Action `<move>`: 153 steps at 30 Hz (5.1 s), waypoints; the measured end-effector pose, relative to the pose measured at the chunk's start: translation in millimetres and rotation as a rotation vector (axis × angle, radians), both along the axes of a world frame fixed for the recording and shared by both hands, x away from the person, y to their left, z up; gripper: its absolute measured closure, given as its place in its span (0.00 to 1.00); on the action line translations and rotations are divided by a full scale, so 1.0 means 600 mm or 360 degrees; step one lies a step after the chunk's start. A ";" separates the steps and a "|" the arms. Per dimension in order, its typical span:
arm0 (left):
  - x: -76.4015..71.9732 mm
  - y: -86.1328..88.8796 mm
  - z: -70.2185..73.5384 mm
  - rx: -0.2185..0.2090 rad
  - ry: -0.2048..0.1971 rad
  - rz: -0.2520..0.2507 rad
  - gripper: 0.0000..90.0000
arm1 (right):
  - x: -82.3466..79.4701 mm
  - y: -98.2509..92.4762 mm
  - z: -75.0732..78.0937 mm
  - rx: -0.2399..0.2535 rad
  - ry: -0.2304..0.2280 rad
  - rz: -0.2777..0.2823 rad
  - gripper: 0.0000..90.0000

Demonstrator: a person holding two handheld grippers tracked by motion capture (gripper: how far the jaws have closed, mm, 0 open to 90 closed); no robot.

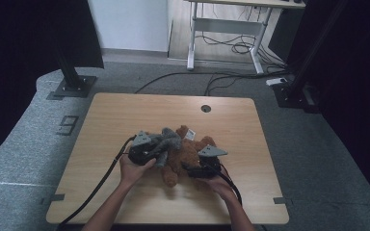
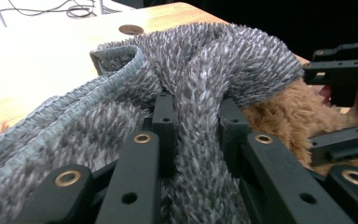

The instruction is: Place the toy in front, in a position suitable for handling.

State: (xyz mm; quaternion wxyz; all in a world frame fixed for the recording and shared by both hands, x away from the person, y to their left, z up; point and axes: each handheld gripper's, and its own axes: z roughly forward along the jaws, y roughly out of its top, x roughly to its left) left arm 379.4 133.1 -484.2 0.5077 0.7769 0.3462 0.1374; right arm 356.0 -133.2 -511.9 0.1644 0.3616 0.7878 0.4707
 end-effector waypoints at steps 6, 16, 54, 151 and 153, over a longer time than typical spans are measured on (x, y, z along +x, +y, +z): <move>-0.003 -0.003 0.005 0.0000 -0.0009 0.0015 0.82 | -0.005 0.001 -0.004 -0.0036 -0.0026 0.0005 0.46; -0.002 -0.057 0.038 0.0059 -0.0047 -0.0061 0.82 | -0.013 -0.005 -0.013 -0.0033 -0.0118 0.0053 0.53; -0.061 0.108 0.047 -0.0016 -0.0088 0.0114 0.81 | -0.034 -0.027 -0.027 0.0002 -0.0171 0.0188 0.62; -0.124 -0.068 -0.043 0.0213 0.0030 -0.0320 0.83 | -0.033 -0.029 -0.035 0.0065 -0.0148 0.0174 0.61; -0.126 -0.051 -0.048 0.0213 0.0059 -0.0309 0.83 | -0.033 -0.030 -0.036 0.0074 -0.0150 0.0181 0.61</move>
